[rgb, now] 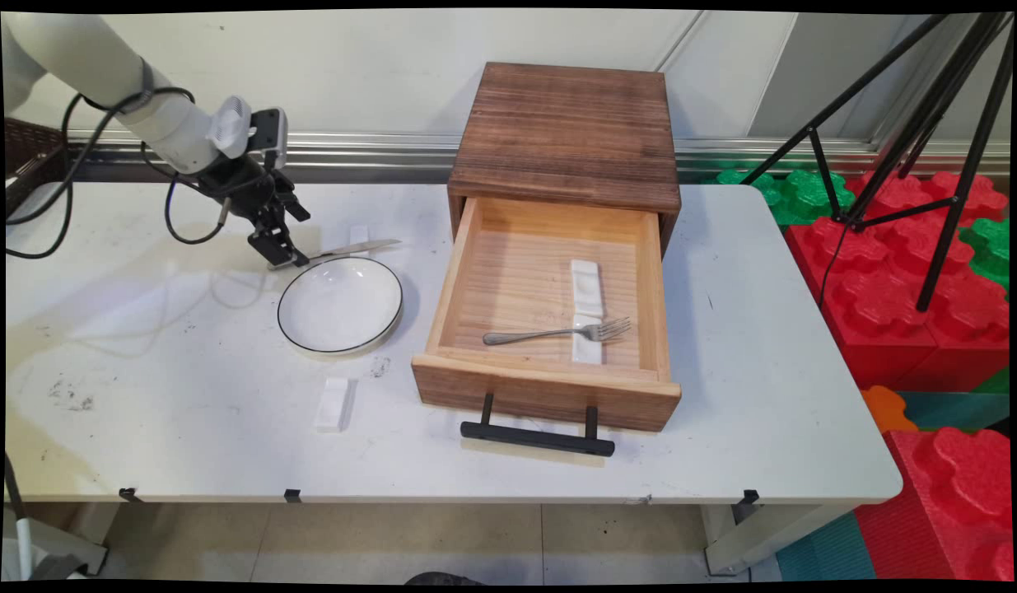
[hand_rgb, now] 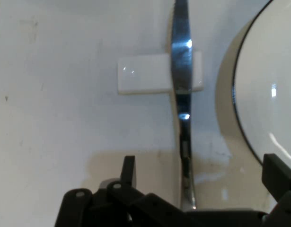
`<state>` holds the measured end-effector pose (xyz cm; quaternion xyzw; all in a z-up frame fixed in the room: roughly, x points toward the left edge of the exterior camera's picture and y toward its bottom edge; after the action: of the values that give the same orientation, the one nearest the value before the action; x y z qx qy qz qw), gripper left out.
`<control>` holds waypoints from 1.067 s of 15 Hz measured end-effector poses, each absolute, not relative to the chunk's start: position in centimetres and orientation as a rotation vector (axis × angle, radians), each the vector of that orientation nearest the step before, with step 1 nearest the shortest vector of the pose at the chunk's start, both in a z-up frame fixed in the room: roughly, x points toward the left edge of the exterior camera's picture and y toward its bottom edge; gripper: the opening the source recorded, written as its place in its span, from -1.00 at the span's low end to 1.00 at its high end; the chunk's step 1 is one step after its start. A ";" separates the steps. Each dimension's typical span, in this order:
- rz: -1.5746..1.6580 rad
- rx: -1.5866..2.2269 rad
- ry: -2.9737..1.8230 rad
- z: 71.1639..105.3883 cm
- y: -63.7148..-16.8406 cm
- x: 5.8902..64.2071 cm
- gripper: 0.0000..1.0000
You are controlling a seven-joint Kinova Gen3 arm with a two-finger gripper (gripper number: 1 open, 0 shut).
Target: Pick up the knife from the left of the white plate
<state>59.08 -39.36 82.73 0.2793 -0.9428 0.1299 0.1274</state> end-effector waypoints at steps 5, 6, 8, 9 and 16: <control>0.377 0.844 -2.753 80.8 -40.6 59.7 1.00; 0.376 0.848 -2.754 80.5 -40.9 59.7 1.00; 0.375 0.854 -2.754 80.0 -41.3 59.8 1.00; 0.374 0.854 -2.753 79.9 -41.4 59.8 1.00; 0.357 0.861 -2.742 78.8 -42.1 59.8 1.00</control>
<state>59.78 -42.11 78.79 0.2950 -0.9397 0.1223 0.1225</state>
